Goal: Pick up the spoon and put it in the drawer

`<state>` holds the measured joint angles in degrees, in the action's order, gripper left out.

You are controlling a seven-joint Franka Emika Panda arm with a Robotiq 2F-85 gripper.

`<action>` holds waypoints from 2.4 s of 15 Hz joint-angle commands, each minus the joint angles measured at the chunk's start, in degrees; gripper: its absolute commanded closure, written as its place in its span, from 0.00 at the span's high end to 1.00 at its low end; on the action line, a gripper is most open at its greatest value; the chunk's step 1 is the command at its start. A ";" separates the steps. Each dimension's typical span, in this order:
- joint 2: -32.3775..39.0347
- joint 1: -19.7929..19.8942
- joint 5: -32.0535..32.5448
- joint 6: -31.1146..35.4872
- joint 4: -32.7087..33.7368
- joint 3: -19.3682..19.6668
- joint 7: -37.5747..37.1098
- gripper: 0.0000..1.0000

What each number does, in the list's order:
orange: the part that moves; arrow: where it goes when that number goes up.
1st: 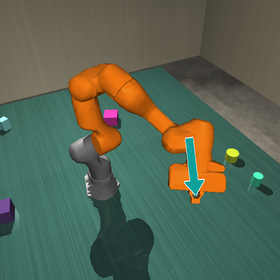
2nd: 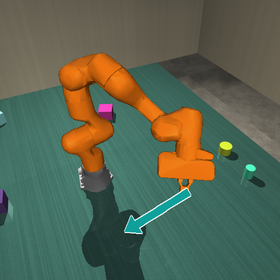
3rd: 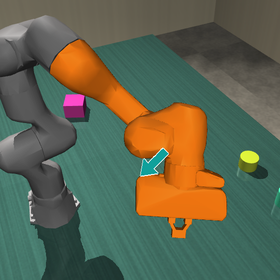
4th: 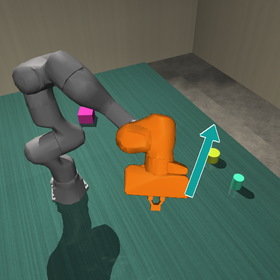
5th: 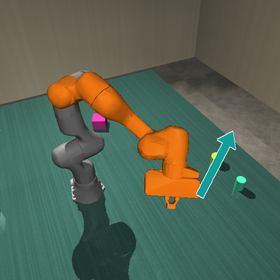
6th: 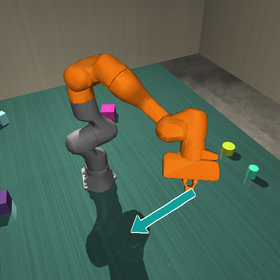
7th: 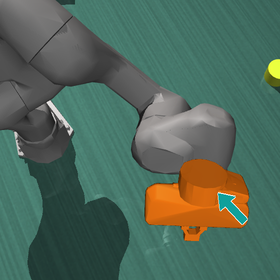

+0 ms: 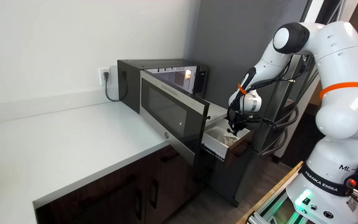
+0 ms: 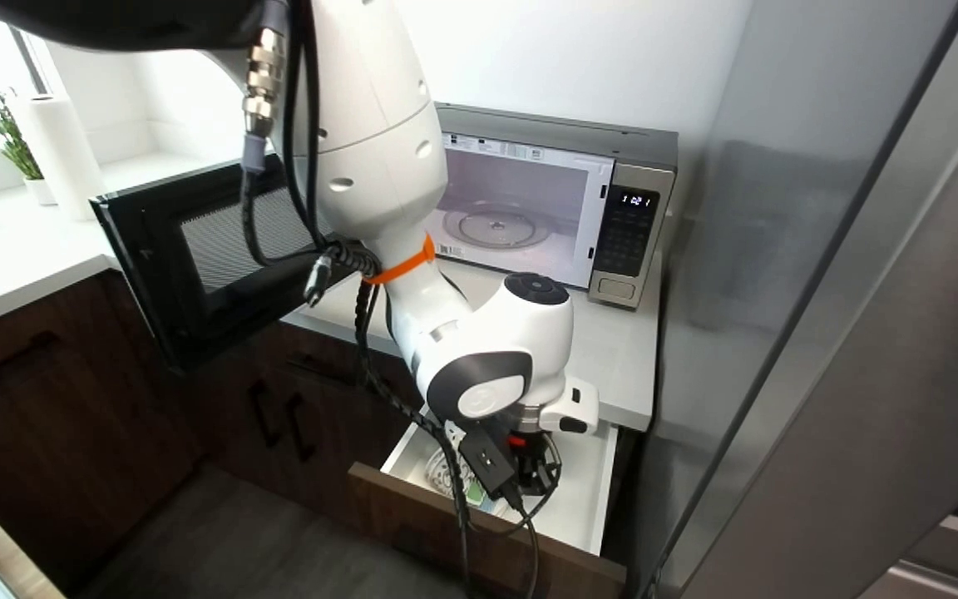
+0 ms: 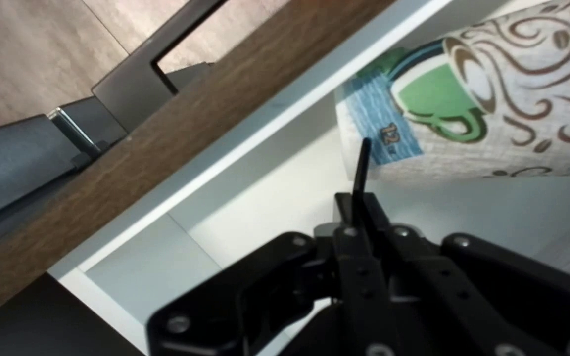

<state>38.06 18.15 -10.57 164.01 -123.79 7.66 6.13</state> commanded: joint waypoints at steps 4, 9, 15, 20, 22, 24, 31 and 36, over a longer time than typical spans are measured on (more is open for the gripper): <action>6.81 7.43 4.31 7.01 5.53 -6.47 8.72 0.01; 6.08 10.05 6.10 5.58 7.24 -9.51 10.94 0.44; -2.98 9.53 5.32 0.02 1.28 -12.24 10.76 0.91; -16.76 4.32 4.85 -11.44 -4.36 -7.33 6.78 1.00; -23.06 1.31 5.75 -18.39 -5.79 -5.51 4.78 1.00; -28.06 -1.93 6.86 -24.31 -6.27 -4.57 3.02 1.00; -35.59 -10.17 16.43 -31.23 -4.31 -4.15 -0.90 1.00; -38.35 -11.70 19.01 -31.24 -5.66 -4.45 -1.05 1.00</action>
